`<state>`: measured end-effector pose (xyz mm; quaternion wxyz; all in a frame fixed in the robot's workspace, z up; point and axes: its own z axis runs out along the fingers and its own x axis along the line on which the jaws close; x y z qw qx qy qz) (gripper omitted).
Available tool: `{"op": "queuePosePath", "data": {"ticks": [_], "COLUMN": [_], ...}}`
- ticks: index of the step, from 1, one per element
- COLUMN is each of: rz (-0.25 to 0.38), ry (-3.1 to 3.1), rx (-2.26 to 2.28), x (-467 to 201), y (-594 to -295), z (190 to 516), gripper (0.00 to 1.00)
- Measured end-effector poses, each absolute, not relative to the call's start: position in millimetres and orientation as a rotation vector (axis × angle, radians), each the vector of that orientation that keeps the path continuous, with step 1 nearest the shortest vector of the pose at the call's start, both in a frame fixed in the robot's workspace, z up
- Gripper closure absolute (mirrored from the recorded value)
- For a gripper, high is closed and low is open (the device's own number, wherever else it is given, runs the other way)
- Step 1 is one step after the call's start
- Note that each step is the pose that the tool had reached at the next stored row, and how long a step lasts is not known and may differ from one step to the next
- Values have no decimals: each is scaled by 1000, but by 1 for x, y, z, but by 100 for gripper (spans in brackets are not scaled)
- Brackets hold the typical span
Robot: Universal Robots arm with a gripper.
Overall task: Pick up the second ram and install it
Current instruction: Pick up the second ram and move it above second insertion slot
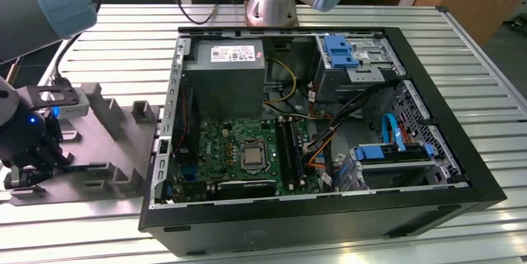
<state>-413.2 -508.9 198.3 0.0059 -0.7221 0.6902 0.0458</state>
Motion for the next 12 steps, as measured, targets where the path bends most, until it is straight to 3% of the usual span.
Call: {"op": "queuePosePath", "data": {"ticks": [2, 3, 12], "rz": [144, 143, 143], "ry": [2160, 2160, 2160], "rx": [-2260, -2260, -2260], "x": [-413, -413, -413], "y": [-509, -509, -509], "z": [198, 198, 198], "gripper": [78, 85, 89]}}
